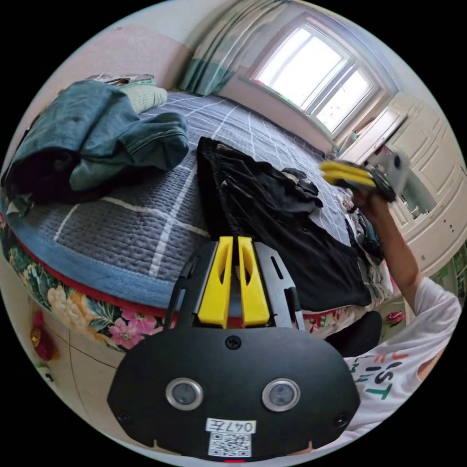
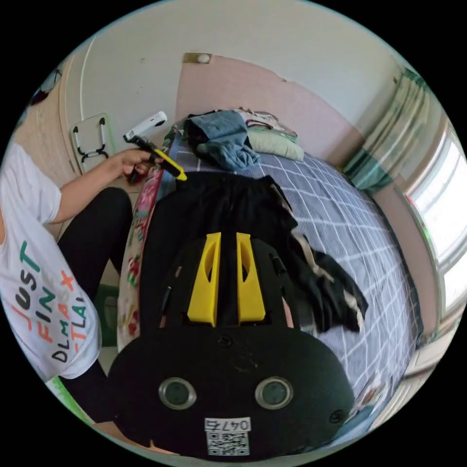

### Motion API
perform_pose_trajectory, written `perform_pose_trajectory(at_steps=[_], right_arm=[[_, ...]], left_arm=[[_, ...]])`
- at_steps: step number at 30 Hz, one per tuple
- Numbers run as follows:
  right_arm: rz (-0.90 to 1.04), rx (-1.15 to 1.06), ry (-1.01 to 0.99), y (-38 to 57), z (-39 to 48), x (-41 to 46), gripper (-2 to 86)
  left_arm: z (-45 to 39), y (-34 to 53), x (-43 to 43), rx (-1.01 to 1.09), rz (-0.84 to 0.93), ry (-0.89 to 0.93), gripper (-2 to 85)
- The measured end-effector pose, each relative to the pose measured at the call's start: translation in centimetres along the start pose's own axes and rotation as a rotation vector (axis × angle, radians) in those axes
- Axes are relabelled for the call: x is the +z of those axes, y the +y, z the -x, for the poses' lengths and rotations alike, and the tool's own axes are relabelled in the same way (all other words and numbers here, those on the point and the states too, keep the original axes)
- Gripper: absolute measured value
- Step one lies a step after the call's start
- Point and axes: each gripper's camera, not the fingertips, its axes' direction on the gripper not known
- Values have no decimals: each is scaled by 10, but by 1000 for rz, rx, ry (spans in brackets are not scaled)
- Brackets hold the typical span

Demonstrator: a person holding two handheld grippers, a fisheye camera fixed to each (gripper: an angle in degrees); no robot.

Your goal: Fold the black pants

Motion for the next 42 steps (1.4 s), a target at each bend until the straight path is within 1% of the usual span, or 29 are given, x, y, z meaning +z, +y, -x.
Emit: perform_pose_trajectory(at_steps=[2,4,5,6,8,10,14,15,16,17,20,21,22,23,24,25,26,27,28,30,32,34,35,37,38,41,42], right_arm=[[-23,-10,-28,-49,-35,47,26],[-55,-13,39,-100,-73,106,48],[-50,-14,61,-110,-82,120,55],[-6,2,80,-130,-100,151,69],[103,24,15,-156,-126,196,83],[228,60,-107,-183,-153,246,88],[288,58,-99,-213,-176,290,88],[320,72,-132,-221,-184,304,83],[371,89,-209,-228,-190,320,81],[384,106,-242,-230,-193,326,82],[358,82,-234,-248,-198,331,125],[328,80,-199,-257,-198,325,154],[227,86,-195,-266,-196,310,164],[153,74,-223,-270,-192,299,169],[20,15,-320,-277,-178,278,178],[-44,-61,-415,-285,-157,263,187],[-53,-104,-442,-289,-144,258,190],[-35,-199,-438,-298,-116,254,200],[9,-284,-377,-307,-90,259,211],[71,-318,-289,-324,-65,280,220],[160,-268,-242,-347,-58,313,198],[279,-176,-188,-377,-60,351,107],[300,-177,-158,-384,-60,356,96],[306,-199,-109,-412,-64,352,62],[304,-207,-89,-420,-65,348,58],[276,-295,112,-459,-64,328,46],[249,-353,207,-473,-61,322,45]], left_arm=[[-1,11,-2,21,-61,-19,-1],[1,18,-2,33,-88,-20,-1],[3,22,-2,38,-96,-11,-2],[4,23,-3,40,-98,-5,-2],[8,25,-5,48,-94,21,-2],[12,27,-5,54,-84,40,-2],[22,34,-7,35,-89,111,-3],[24,35,-8,32,-89,116,-3],[26,37,-8,28,-89,126,-3],[27,39,-9,26,-91,136,-3],[29,43,-10,21,-93,157,-4],[30,44,-10,18,-93,164,-4],[30,46,-10,10,-92,177,-4],[30,47,-10,5,-93,188,-4],[29,48,-10,3,-95,193,-4],[27,50,-11,3,-101,200,-4],[24,51,-11,6,-107,205,-4],[23,52,-11,7,-109,207,-4],[19,52,-11,10,-110,203,-4],[10,53,-13,28,-110,150,-3],[-6,55,-15,69,-94,-2,-1],[-16,55,-14,94,-76,-81,-1],[-21,56,-13,102,-65,-95,-2],[-26,57,-13,114,-60,-106,-4],[-29,59,-17,119,-75,-116,-5],[-35,63,-30,102,-148,-164,-5],[-36,64,-33,99,-163,-184,-5]])
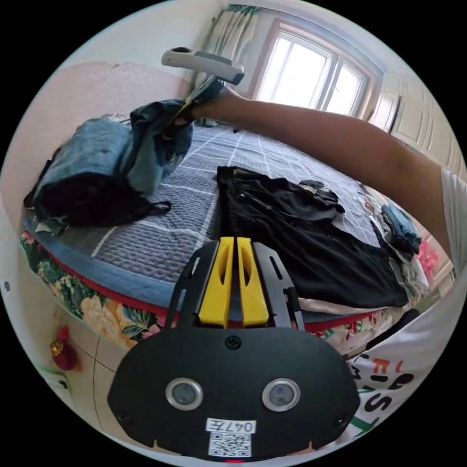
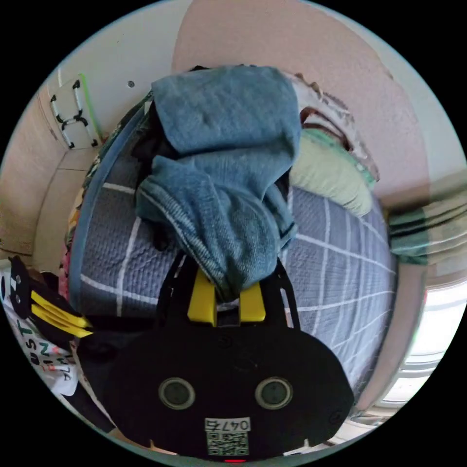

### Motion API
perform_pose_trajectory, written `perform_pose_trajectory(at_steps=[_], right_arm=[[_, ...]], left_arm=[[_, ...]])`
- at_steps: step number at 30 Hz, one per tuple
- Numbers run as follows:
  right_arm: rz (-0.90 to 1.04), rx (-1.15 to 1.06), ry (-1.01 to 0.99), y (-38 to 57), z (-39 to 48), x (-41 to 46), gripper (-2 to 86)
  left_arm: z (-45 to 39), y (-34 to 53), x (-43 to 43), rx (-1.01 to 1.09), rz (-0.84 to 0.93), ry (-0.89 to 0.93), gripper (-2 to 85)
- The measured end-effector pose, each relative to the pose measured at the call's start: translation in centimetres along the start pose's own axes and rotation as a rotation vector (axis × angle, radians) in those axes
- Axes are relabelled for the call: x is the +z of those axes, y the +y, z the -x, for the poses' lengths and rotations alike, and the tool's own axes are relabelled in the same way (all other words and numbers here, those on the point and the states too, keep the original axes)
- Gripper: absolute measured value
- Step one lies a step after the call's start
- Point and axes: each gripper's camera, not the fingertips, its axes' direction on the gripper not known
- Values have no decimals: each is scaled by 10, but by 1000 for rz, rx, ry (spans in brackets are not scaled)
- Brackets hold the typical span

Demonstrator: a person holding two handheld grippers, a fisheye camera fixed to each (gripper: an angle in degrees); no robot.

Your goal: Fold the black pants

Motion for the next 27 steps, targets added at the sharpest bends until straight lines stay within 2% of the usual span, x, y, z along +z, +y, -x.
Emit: perform_pose_trajectory(at_steps=[3,5,6,8,9,12,17,20,22,27], right_arm=[[-163,-94,224,-11,0,-15,50],[-238,-79,261,-6,-5,-2,62],[-209,-29,194,-3,-14,19,75],[10,51,-11,3,-33,68,100],[217,57,-139,12,-41,103,109],[67,150,-253,53,-64,101,132],[105,177,-367,117,-89,106,172],[168,246,-419,153,-96,127,114],[167,248,-541,171,-92,144,27],[154,172,-454,186,-69,145,3]], left_arm=[[-5,0,-4,14,-5,-53,-5],[-9,-1,3,29,45,-61,-5],[-10,-2,4,32,52,-64,-5],[-13,-2,7,34,70,-62,-5],[-13,-2,8,31,74,-58,-5],[-9,-1,8,5,76,-21,-5],[-15,-5,8,13,71,-15,-4],[-16,-6,8,3,69,-3,-4],[-16,-7,9,-3,66,7,-4],[-19,-11,1,-15,38,5,-5]])
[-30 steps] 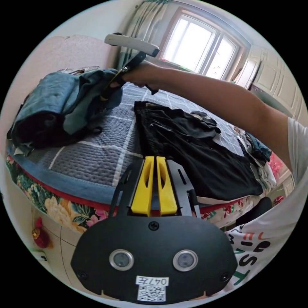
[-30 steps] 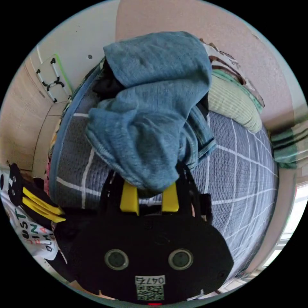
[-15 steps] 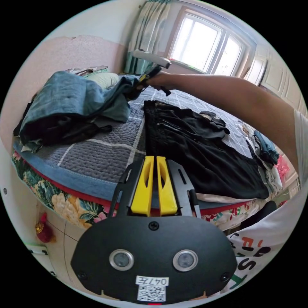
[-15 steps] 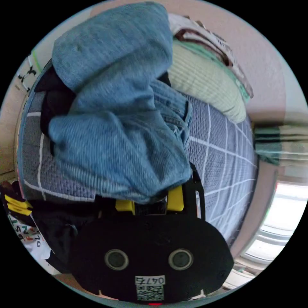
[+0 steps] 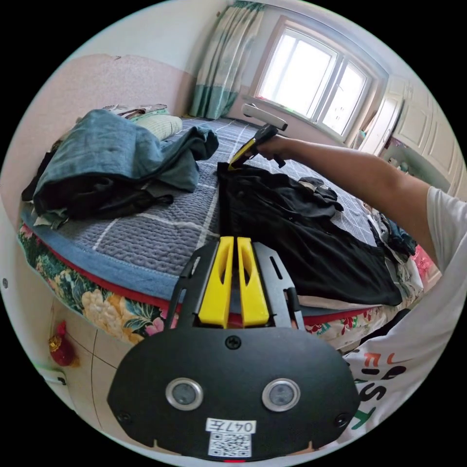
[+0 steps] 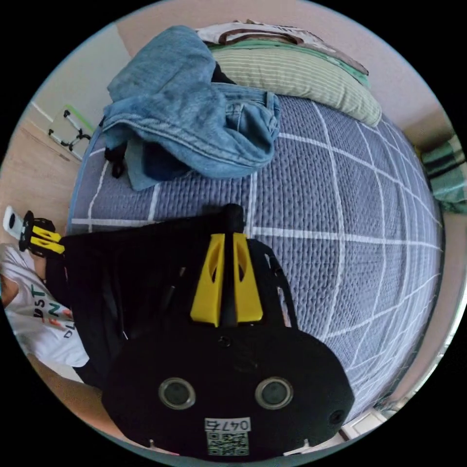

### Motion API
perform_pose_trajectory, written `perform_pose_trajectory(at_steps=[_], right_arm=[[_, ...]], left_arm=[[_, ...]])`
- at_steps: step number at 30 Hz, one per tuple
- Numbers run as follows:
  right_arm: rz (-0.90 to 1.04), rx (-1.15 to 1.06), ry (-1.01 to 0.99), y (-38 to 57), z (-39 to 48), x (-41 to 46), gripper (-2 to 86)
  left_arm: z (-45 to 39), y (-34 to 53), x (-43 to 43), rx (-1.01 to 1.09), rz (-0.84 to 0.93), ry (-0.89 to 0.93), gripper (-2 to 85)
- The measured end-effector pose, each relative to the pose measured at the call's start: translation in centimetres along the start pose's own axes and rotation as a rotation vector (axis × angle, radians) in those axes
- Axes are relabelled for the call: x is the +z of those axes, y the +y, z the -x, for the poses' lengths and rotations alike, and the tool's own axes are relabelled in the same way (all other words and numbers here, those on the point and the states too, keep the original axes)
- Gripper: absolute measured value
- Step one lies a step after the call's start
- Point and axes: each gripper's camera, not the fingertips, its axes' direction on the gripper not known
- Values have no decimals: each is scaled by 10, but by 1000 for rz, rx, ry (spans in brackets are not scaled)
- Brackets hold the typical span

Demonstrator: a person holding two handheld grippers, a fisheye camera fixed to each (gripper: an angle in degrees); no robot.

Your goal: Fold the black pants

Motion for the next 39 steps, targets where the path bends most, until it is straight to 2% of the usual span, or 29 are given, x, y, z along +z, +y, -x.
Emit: perform_pose_trajectory(at_steps=[6,10,15,17,19,21,23,27,28,31,34,36,39], right_arm=[[-193,-72,-71,23,19,-18,0],[-217,-118,-27,29,40,-8,1],[-244,-57,12,51,51,17,12],[-265,-7,-16,69,48,24,30],[-298,75,-61,98,38,27,132],[-289,188,-42,123,27,23,192],[-334,289,-57,157,18,13,203],[-615,396,54,277,29,-38,149],[-712,408,103,322,37,-54,126],[-832,470,295,447,53,-85,72],[-730,562,532,570,50,-100,54],[-641,650,583,637,35,-101,46],[-533,728,427,718,-3,-86,31]], left_arm=[[-1,2,-30,-19,-57,7,-6],[-2,3,-38,0,6,-7,-7],[1,1,-16,-32,111,-18,-3],[-3,-5,-4,-46,148,-37,14],[-6,-9,8,-52,168,-64,50],[-11,-12,13,-63,150,-124,101],[-14,-16,7,-128,103,-206,133],[-31,-18,-27,-222,-103,-317,121],[-44,-22,-34,-205,-148,-332,112],[-89,-50,-26,-69,-172,-282,105],[-145,-97,13,137,-119,-123,110],[-187,-129,42,284,-70,-44,110],[-252,-182,94,450,-80,-3,97]])
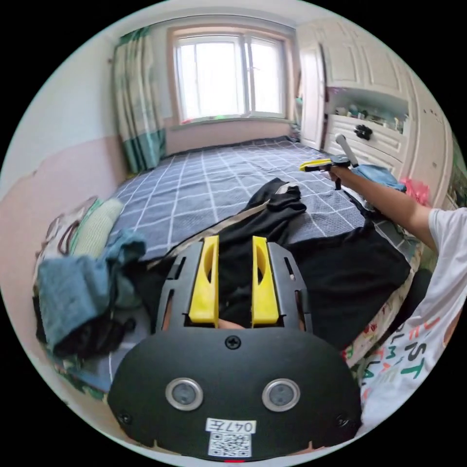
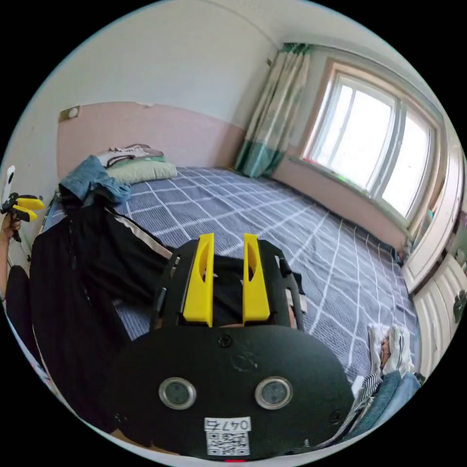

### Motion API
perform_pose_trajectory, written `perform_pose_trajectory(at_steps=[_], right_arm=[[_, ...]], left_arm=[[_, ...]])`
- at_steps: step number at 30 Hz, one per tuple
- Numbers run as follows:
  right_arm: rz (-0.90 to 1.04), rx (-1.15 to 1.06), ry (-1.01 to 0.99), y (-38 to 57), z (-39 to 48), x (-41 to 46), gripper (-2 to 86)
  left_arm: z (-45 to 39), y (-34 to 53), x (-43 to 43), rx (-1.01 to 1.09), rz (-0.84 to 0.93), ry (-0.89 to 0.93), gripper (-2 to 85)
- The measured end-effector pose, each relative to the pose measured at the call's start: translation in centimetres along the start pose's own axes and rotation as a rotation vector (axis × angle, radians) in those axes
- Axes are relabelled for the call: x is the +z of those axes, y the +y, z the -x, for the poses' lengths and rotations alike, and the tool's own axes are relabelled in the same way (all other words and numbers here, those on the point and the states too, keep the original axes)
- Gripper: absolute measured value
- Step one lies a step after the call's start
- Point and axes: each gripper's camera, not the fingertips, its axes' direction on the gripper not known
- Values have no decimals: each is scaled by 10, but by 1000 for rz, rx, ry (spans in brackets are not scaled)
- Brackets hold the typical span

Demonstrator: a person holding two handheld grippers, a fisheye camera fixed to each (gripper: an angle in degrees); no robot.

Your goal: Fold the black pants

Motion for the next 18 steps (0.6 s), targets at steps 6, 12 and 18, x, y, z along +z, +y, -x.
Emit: perform_pose_trajectory(at_steps=[6,12,18], right_arm=[[188,-25,-168,41,-52,69,27],[467,-159,-44,59,-33,122,1],[600,-110,288,132,-76,57,6]], left_arm=[[-34,-105,145,137,62,-32,75],[-39,-134,272,159,302,-306,55],[-21,-135,315,45,329,-228,55]])
